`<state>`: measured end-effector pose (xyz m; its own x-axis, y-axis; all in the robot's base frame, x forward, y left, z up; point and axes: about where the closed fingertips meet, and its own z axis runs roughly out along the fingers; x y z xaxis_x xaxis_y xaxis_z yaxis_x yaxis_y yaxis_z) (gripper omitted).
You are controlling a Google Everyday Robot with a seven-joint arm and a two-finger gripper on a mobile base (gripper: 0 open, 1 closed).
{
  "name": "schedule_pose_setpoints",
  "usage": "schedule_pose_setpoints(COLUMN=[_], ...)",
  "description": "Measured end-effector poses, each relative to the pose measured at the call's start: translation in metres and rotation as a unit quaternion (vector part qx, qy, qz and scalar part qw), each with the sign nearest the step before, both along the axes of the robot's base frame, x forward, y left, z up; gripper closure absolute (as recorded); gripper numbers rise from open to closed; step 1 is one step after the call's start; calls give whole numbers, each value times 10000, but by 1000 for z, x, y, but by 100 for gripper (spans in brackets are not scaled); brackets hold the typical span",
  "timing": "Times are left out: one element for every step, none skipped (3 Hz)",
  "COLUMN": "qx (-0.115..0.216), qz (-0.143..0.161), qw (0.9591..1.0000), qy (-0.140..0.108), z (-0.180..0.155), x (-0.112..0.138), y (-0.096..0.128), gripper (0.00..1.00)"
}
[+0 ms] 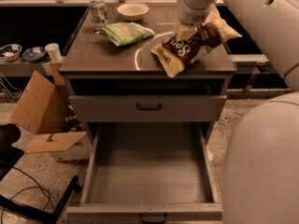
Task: Place brown chip bag into middle drawer
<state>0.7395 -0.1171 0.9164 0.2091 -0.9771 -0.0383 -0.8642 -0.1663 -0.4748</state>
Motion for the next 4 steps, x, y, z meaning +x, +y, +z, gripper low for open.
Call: schedule_pose_setpoints(qx=[4,98,264,735], qz=[3,-270,-687,-968], qw=[10000,9991,9950,9901], qy=[3,-310,-675,-698], z=[0,41,94,116], x=[0,-16,-55,-111], y=[0,-35,-71,-84], gripper=[100,100,100,100])
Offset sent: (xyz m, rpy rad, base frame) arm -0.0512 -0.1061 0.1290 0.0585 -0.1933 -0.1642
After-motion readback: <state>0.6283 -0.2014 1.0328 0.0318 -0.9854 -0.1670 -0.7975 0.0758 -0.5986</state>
